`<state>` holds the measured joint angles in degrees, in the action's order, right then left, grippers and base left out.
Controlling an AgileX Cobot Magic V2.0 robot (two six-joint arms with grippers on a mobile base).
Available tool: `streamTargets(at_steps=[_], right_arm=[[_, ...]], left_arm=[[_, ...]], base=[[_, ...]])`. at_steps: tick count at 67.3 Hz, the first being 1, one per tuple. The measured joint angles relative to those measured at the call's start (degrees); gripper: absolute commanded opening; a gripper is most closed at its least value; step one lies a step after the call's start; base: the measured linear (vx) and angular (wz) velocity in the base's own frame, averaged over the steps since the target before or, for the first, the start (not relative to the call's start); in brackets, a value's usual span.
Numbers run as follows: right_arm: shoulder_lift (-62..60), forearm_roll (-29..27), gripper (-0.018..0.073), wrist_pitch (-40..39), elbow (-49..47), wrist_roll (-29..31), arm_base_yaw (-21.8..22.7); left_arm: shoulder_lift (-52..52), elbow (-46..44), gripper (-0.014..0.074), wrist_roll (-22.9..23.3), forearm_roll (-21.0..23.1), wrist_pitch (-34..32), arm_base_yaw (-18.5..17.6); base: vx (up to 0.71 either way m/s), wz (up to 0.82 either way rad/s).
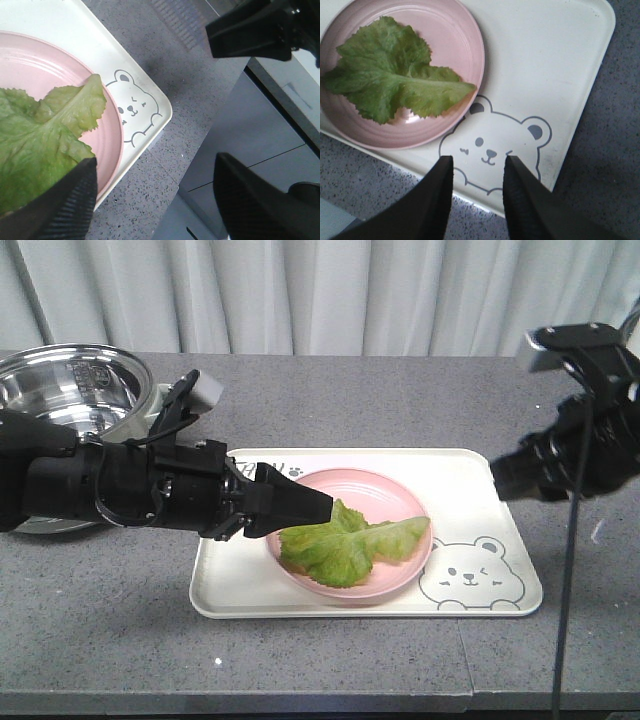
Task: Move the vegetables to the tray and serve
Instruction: 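Release the pink plate on the tray and raise the right gripper, then move both grippers to opposite short edges of the cream tray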
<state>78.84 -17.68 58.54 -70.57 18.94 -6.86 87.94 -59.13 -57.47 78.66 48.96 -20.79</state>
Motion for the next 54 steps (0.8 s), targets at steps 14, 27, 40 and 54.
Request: streamTargets(at_steps=[14,27,40,54], right_arm=[[-10.3,0.0,0.0238,-2.4,11.5,0.2,0.0],[-13.4,0.9,0.0242,-4.5,15.8,0.5,0.3],[-13.4,0.1,0.0245,-5.2,16.0,0.9,8.2],[-13.4,-6.3,0.0245,-3.0,16.0,5.6,15.5]], left_arm=[[0.0,0.0,0.0486,0.0,0.0,0.0,0.0],[-0.1,0.0,0.0474,0.3,-4.0,0.5,0.1],[-2.2,0.0,0.0435,7.9,-15.2,1.1,2.8],[-10.9,0.0,0.04,19.9,-33.1,1.3,5.7]], base=[[0.0,0.0],[0.0,0.0],[0.0,0.0],[0.0,0.0]])
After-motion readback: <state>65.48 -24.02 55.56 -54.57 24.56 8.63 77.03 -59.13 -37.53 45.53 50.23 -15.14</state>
